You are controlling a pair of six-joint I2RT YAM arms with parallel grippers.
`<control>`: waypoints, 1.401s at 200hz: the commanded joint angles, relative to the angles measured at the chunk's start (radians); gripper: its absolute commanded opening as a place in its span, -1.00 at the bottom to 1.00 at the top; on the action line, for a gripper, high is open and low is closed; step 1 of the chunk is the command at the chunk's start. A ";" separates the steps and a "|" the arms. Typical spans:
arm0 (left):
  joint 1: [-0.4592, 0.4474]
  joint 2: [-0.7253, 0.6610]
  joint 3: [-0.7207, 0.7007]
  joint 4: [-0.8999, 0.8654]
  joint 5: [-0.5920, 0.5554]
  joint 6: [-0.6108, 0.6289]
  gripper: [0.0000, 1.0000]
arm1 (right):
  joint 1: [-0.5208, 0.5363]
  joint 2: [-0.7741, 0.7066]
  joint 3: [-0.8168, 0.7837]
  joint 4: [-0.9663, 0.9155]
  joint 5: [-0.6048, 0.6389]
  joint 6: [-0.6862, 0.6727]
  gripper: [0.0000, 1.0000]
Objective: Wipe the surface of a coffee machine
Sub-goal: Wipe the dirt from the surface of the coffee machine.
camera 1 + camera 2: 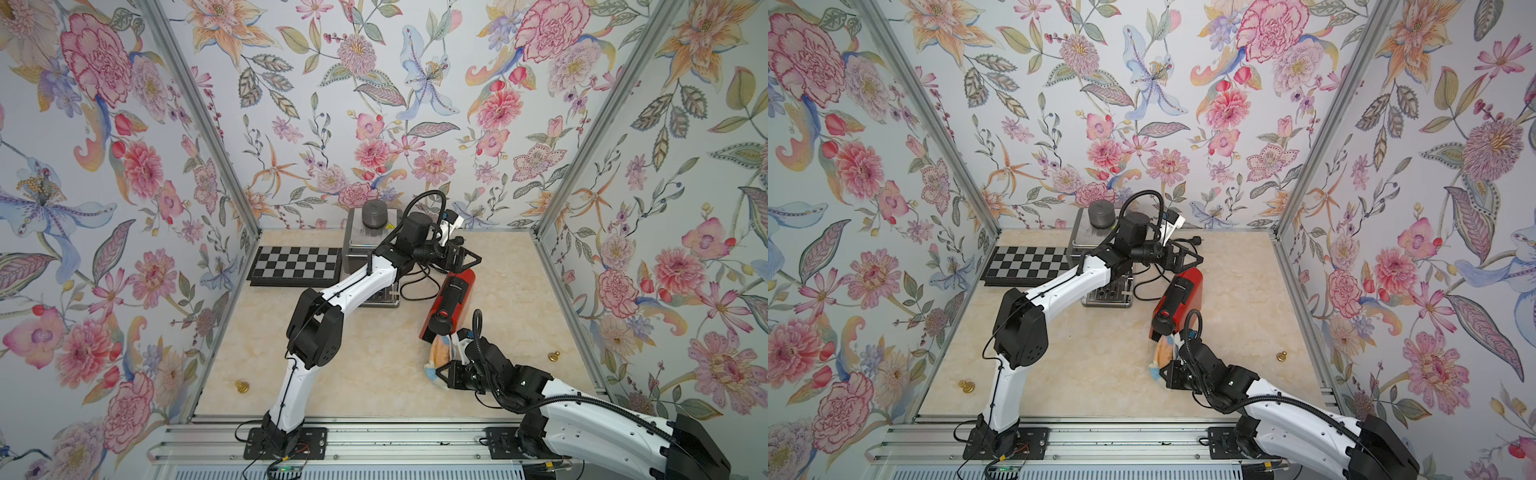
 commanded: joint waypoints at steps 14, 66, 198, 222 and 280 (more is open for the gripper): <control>0.021 0.127 0.167 -0.088 0.110 0.044 0.98 | -0.039 0.014 0.023 0.102 0.020 0.029 -1.00; 0.021 0.163 0.212 -0.141 0.184 0.089 0.98 | -0.132 -0.074 -0.038 0.102 0.013 0.055 -1.00; -0.012 -0.009 -0.104 -0.019 0.164 0.073 0.98 | -0.426 -0.187 0.027 -0.070 -0.021 -0.103 -1.00; -0.019 -0.007 -0.106 -0.009 0.160 0.062 0.98 | -0.430 -0.178 0.046 -0.065 -0.018 -0.111 -1.00; -0.022 0.024 -0.057 -0.023 0.129 0.043 0.98 | -0.221 -0.134 0.013 0.062 0.013 0.002 -1.00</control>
